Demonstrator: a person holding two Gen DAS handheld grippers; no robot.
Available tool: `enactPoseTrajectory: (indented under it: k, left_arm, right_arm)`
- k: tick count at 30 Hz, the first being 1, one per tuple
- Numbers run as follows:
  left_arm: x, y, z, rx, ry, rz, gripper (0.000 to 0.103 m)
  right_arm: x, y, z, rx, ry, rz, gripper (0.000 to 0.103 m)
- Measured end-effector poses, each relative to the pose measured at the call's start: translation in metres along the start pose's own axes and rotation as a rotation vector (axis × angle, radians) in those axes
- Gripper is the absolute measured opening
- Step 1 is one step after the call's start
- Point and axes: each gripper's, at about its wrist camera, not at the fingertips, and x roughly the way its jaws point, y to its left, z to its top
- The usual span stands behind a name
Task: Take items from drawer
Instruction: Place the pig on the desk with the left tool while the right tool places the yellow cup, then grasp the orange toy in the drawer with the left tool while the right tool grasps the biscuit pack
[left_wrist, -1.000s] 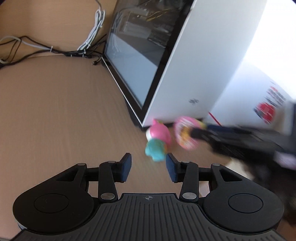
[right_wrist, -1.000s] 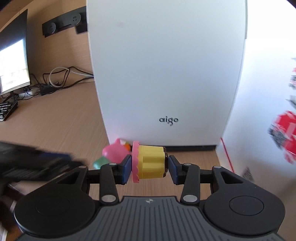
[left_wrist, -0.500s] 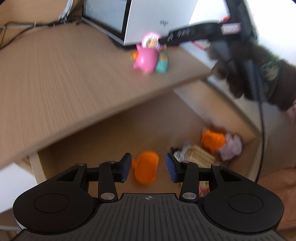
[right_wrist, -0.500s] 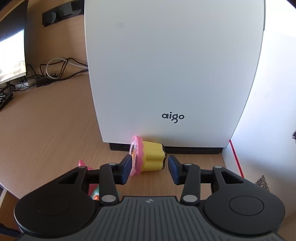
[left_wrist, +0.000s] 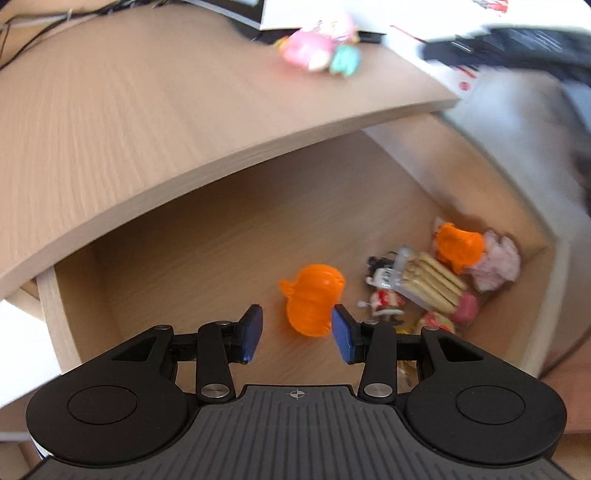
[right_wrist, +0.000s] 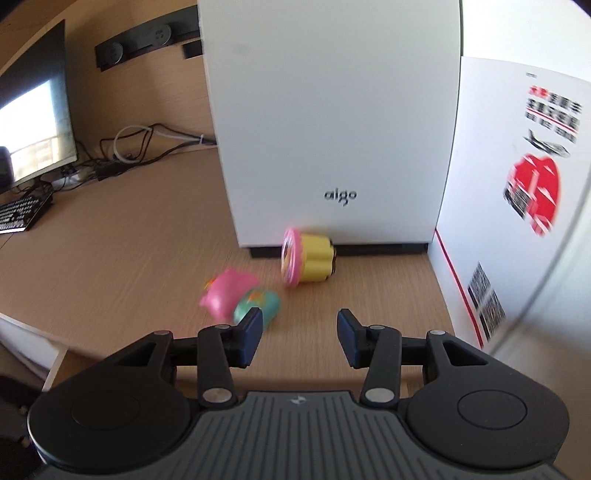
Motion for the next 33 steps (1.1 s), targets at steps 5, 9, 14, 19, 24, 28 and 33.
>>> enactPoseTrajectory:
  k: [5,9,14,19,24,28,33]
  left_arm:
    - [0.032,0.008,0.009,-0.069,0.056,-0.004,0.045]
    - [0.05,0.008,0.011,-0.109,0.095,-0.011,0.045]
    - [0.062,-0.001,0.009,-0.082,0.093,-0.006,0.036]
    - [0.066,-0.005,0.004,-0.084,0.146,-0.015,0.011]
    - [0.046,0.002,-0.005,-0.111,0.131,-0.055,0.009]
    - [0.018,0.009,-0.014,-0.129,0.089,-0.071,0.009]
    - [0.001,0.013,-0.019,-0.157,0.057,-0.07,0.008]
  right_arm:
    - [-0.014,0.004,-0.031,-0.015,0.094,0.023,0.047]
    - [-0.019,0.001,-0.053,-0.008,0.16,0.013,0.047]
    - [-0.019,-0.003,-0.074,-0.051,0.277,0.056,0.048]
    - [-0.01,0.015,-0.095,-0.148,0.402,0.148,0.048]
    - [0.018,0.044,-0.108,-0.273,0.514,0.157,0.048]
    - [0.042,0.057,-0.113,-0.318,0.577,0.132,0.047]
    - [0.054,0.064,-0.112,-0.344,0.602,0.101,0.039]
